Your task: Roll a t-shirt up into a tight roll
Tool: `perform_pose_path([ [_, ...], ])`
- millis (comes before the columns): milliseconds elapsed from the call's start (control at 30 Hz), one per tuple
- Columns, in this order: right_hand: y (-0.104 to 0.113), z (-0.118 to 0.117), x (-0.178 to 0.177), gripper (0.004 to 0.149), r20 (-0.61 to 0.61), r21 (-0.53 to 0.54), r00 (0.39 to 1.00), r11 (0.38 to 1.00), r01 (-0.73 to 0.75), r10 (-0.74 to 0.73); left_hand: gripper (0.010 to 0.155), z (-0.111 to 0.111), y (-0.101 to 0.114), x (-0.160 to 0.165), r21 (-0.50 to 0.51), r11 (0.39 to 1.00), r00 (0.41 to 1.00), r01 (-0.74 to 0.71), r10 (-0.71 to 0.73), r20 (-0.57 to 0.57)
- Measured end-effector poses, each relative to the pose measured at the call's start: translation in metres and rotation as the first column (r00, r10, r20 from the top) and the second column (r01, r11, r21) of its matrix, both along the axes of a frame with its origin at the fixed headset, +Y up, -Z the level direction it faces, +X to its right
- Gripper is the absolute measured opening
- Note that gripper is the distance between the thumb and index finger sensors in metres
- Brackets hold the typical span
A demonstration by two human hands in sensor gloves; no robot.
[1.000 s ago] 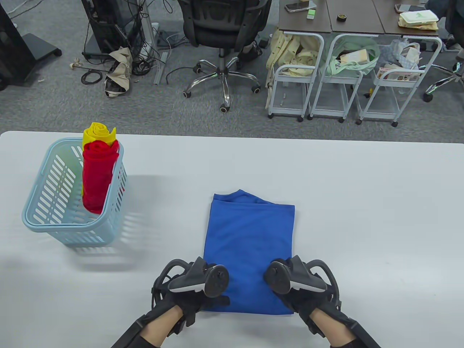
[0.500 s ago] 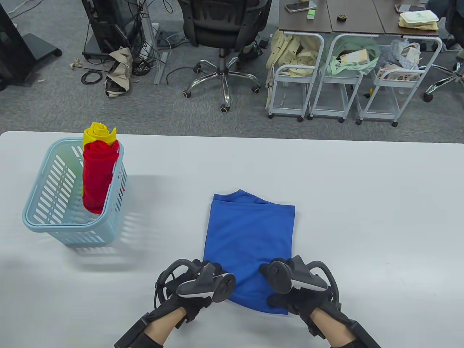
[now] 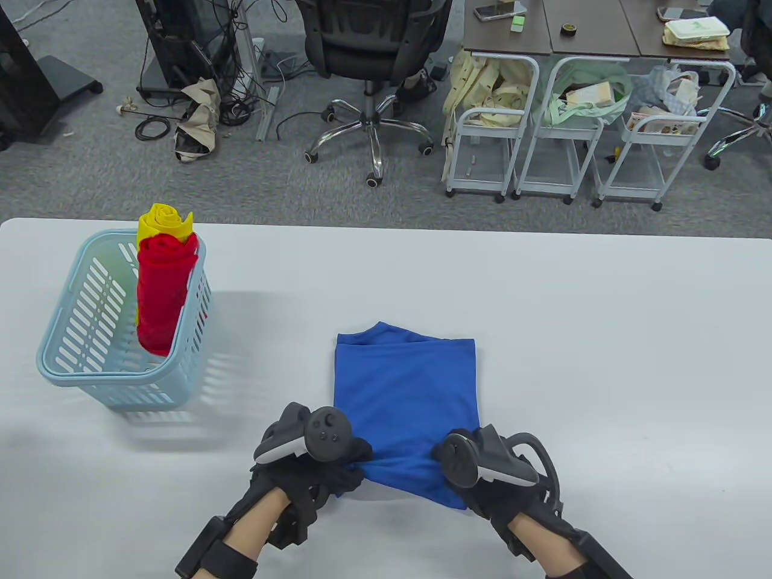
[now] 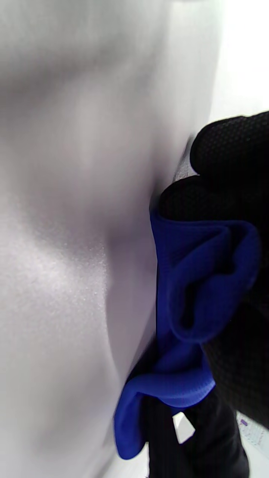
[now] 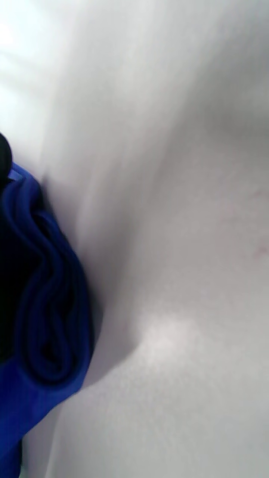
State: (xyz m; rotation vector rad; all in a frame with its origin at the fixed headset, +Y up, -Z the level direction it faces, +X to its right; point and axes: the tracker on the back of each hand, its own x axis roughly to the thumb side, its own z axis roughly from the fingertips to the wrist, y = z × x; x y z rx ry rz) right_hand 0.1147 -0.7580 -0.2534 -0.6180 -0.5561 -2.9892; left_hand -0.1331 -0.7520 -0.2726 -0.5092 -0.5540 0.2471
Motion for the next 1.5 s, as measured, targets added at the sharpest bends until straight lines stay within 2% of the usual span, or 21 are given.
perform_pose_path([
  [200,0.001,0.001,-0.001,0.042,-0.007,0.010,1.000,1.000,-0.002,0.002,0.052,0.015,0.000,0.018,0.176,0.969,0.981,0.174,-0.187,0.057],
  [267,0.001,0.000,0.000,0.043,0.000,0.006,1.000,1.000,-0.005,0.005,0.053,0.019,0.000,0.022,0.188,0.964,0.976,0.189,-0.205,0.071],
  [367,0.004,-0.003,0.006,0.042,0.023,-0.022,0.999,0.999,0.043,-0.043,0.072,0.022,-0.002,0.025,0.158,0.970,0.974,0.186,-0.204,0.102],
  [467,0.006,-0.006,0.012,0.041,0.041,-0.058,0.996,0.995,0.084,-0.082,0.080,0.027,-0.003,0.032,0.246,0.933,0.947,0.264,-0.299,0.115],
  [500,0.007,-0.007,0.014,0.041,0.045,-0.067,0.994,0.993,0.098,-0.095,0.076,0.028,-0.003,0.034,0.267,0.923,0.943,0.276,-0.314,0.112],
  [600,0.005,-0.009,0.020,0.041,0.063,-0.142,0.983,0.974,0.178,-0.170,0.050,0.028,-0.001,0.037,0.347,0.903,0.948,0.253,-0.303,0.096],
  [733,0.001,-0.014,0.029,0.040,0.121,-0.246,0.963,0.933,0.264,-0.241,0.048,0.014,0.001,0.020,0.161,0.982,0.993,0.098,-0.108,0.053],
  [800,0.000,-0.015,0.031,0.041,0.146,-0.254,0.959,0.928,0.273,-0.243,0.049,0.005,-0.001,0.009,0.074,0.997,1.000,0.011,-0.011,-0.002],
  [900,-0.001,-0.015,0.031,0.043,0.177,-0.232,0.957,0.935,0.267,-0.229,0.048,-0.003,-0.003,-0.002,0.038,0.999,0.997,-0.019,0.022,-0.071],
  [1033,0.000,-0.013,0.031,0.048,0.211,-0.188,0.956,0.951,0.244,-0.204,0.047,-0.007,-0.005,-0.007,0.053,0.998,0.994,0.021,-0.015,-0.111],
  [1133,0.002,-0.011,0.030,0.058,0.244,-0.141,0.956,0.969,0.203,-0.165,0.044,-0.007,-0.007,-0.008,0.128,0.980,0.981,0.154,-0.135,-0.142],
  [1233,0.005,-0.008,0.030,0.068,0.280,-0.074,0.955,0.990,0.123,-0.098,0.052,-0.005,-0.004,-0.007,0.193,0.956,0.967,0.221,-0.189,-0.171],
  [1300,0.004,-0.009,0.031,0.069,0.285,-0.076,0.954,0.989,0.123,-0.097,0.054,0.001,0.002,-0.002,0.273,0.922,0.956,0.276,-0.232,-0.181],
  [1367,0.004,-0.009,0.031,0.068,0.290,-0.084,0.951,0.987,0.134,-0.104,0.054,0.012,0.015,0.008,0.402,0.860,0.948,0.316,-0.268,-0.172],
  [1433,0.003,-0.010,0.032,0.068,0.292,-0.090,0.950,0.986,0.140,-0.108,0.053,0.022,0.023,0.016,0.458,0.856,0.970,0.240,-0.221,-0.096],
  [1500,0.004,-0.010,0.033,0.068,0.296,-0.092,0.949,0.985,0.145,-0.112,0.056,0.029,0.022,0.025,0.400,0.911,0.991,0.099,-0.126,0.041],
])
